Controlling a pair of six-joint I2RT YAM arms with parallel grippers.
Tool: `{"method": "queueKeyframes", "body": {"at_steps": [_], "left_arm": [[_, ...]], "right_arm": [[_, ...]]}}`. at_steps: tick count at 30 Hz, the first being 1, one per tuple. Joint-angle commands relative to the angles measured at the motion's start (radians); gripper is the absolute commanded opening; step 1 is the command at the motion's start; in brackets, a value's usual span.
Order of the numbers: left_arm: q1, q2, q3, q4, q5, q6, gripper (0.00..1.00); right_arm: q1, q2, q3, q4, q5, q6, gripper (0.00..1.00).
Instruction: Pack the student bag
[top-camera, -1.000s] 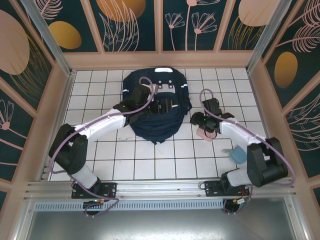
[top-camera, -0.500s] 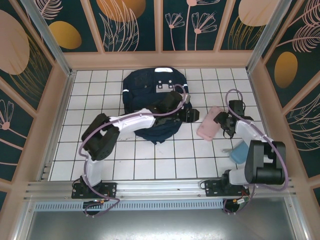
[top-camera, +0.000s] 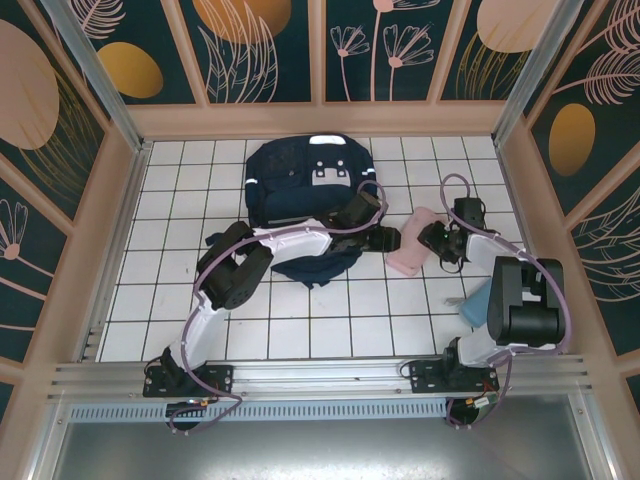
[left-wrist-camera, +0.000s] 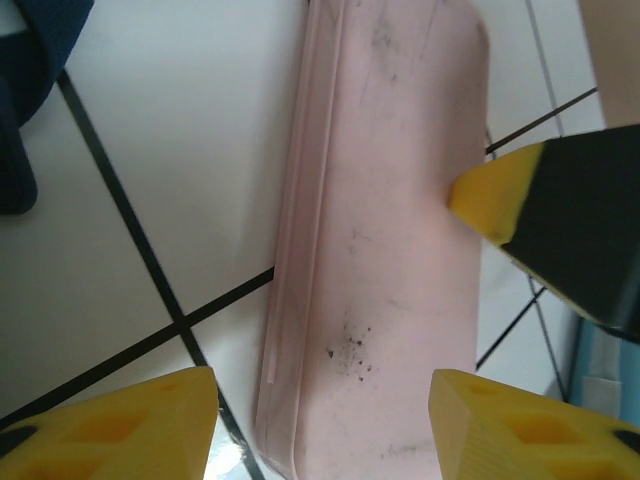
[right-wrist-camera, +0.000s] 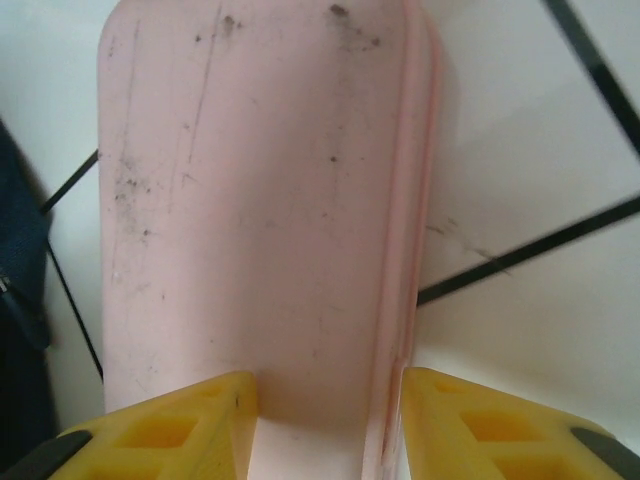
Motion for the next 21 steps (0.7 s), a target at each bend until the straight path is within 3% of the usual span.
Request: {"method": "queueKeyframes", "body": {"at_steps": [1,5,9,12,15,21], "left_arm": [[-0.001,0.036,0.038,-0.052,-0.044,0.013,0.60],[-0.002,0.043,0.032,-0.042,-0.018,-0.013,0.61],[0.000,0.055,0.032,-0.032,0.018,-0.018,0.52],[0.000,0.074,0.044,-0.036,0.037,-0.015,0.45],[-0.002,0.087,0.049,-0.038,0.048,-0.015,0.35],[-0.002,0.088,0.028,-0.068,-0.055,0.005,0.22]], "right_arm": [[0.003,0.025,0.007,0.006,-0.062,-0.043,0.45],[0.002,0.008,0.008,0.017,-0.092,-0.026,0.57],[0.001,-0.030,-0.019,0.019,-0.044,0.023,0.67],[-0.001,-0.028,-0.042,0.037,-0.029,0.049,0.69],[-0.001,-0.002,-0.056,0.077,-0.097,0.057,0.69],[-0.002,-0.001,-0.076,0.131,-0.187,0.055,0.69]]}}
